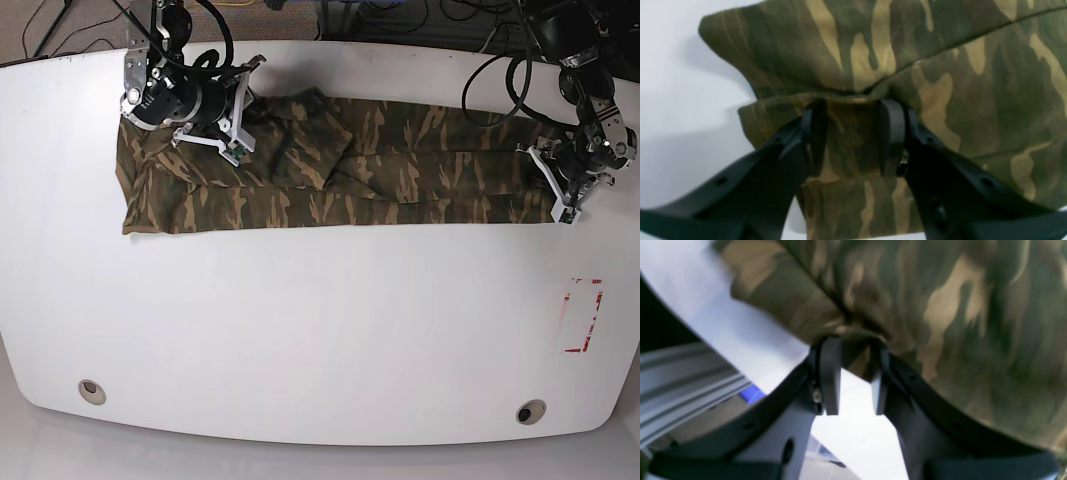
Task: Layout the t-shirt on the table in an organized manner, then fold the t-shirt properly
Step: 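Grasp the strip end with the right gripper and pull it outward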
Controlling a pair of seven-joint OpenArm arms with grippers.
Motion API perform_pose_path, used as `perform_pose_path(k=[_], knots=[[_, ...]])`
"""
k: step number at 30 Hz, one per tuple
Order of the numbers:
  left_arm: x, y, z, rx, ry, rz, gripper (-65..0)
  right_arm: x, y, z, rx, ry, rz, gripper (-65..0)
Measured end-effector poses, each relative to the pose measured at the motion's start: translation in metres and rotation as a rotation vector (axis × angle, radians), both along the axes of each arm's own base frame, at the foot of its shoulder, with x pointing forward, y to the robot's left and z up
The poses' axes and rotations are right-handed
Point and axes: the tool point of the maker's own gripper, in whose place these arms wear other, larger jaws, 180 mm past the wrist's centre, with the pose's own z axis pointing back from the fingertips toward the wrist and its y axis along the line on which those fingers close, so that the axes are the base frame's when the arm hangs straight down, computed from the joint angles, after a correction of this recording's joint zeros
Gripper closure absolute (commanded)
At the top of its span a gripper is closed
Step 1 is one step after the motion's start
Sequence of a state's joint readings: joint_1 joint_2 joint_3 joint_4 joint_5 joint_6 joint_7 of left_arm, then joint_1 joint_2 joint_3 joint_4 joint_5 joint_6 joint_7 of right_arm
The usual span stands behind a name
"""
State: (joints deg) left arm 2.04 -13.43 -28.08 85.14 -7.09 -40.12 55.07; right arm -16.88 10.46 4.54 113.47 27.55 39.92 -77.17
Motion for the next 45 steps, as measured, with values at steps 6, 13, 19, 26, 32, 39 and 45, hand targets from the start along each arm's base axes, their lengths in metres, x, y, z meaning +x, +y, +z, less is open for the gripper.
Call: perform_pose_path(k=[6, 13, 19, 26, 32, 39, 45], knots=[[0.0, 0.003, 0.001, 0.012, 0.031, 0.006, -23.2, -0.001, 0.002, 0.016, 0.116, -0.004, 0.04, -14.0], [0.004, 0.018, 0.011, 0.042, 0.028, 0.024, -23.2, 0.014, -0.018, 0.043, 0.241, -0.055, -0.067, -14.3], [0.001, 0.032, 0.028, 0.068, -0.013, 0.081, -23.3, 0.036, -0.046, 0.056, 0.221, -0.13, -0.158, -14.3], [0.007, 0.016, 0.036, -0.04, -0.044, 0.082, -23.5, 0.058, -0.053, 0.05, 0.17, -0.163, -0.213, -14.1], [0.003, 0.031, 0.048, -0.081, -0.058, 0.142, -24.2, 0.068, -0.066, 0.039, 0.033, -0.199, -0.239, -14.4], [0.006, 0.037, 0.059, -0.126, -0.109, 0.162, -38.1, 0.078, -0.055, 0.011, -0.02, -0.179, -0.197, -14.0], [0.008, 0.036, 0.061, -0.134, -0.116, 0.153, -38.6, 0.076, -0.053, -0.02, 0.027, -0.13, -0.23, -14.0]])
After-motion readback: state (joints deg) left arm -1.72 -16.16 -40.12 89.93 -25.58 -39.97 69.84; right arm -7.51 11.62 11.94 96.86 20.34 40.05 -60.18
